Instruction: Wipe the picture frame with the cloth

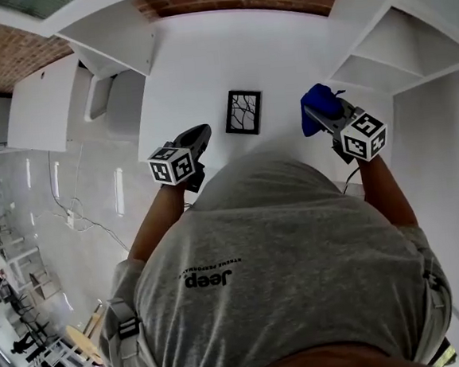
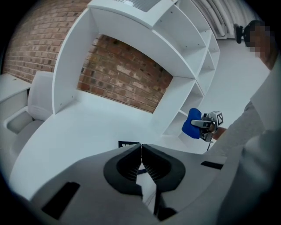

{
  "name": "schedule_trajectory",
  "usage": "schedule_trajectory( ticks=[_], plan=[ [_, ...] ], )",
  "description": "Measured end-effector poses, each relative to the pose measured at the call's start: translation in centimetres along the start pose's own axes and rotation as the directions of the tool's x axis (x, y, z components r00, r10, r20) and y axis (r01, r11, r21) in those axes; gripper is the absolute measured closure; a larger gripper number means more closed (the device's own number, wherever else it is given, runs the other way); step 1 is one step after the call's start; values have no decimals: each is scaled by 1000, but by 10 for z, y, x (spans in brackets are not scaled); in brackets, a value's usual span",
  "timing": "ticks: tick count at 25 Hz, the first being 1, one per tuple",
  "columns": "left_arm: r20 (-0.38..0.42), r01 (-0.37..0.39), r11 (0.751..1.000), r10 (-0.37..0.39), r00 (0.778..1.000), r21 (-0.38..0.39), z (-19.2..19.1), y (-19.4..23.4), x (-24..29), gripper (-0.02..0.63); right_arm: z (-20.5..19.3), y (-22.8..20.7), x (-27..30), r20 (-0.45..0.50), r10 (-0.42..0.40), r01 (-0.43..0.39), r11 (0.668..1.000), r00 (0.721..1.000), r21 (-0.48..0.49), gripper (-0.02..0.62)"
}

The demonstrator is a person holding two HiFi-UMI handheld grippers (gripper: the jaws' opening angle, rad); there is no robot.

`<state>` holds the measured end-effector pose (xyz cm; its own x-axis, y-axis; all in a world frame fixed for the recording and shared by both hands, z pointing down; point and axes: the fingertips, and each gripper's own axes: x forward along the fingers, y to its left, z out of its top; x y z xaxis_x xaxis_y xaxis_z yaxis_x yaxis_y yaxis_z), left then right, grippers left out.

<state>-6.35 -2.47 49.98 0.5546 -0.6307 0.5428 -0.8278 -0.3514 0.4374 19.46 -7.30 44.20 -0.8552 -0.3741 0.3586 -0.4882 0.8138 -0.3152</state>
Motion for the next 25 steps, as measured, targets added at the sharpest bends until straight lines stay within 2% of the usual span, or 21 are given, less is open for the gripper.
schedule_trajectory(
  ticks=[4, 8, 13, 16, 20, 25],
  plan=[
    [-55, 27, 999, -25, 998, 42, -11, 5, 7, 594, -2, 4, 13, -21, -13, 13, 1000, 1000, 1, 540],
    [-138, 119, 985, -102, 985, 128, -23, 13, 22, 594, -5, 15, 33, -72, -71, 71, 997, 995, -8, 540],
    [-299, 237, 928, -148, 943, 288, -50, 23, 54, 594, -18, 24, 67, -126, -138, 142, 990, 982, 23, 540],
    [-360, 296, 891, -166, 918, 344, -67, 22, 73, 594, -37, 28, 85, -172, -150, 160, 986, 974, 41, 540],
    [-406, 302, 868, -131, 905, 394, -83, 19, 93, 594, -54, 31, 100, -235, -125, 136, 990, 964, 31, 540],
    [-440, 245, 864, -30, 897, 440, -110, 32, 108, 594, -68, 31, 113, -265, -87, 93, 996, 960, 11, 540]
  ],
)
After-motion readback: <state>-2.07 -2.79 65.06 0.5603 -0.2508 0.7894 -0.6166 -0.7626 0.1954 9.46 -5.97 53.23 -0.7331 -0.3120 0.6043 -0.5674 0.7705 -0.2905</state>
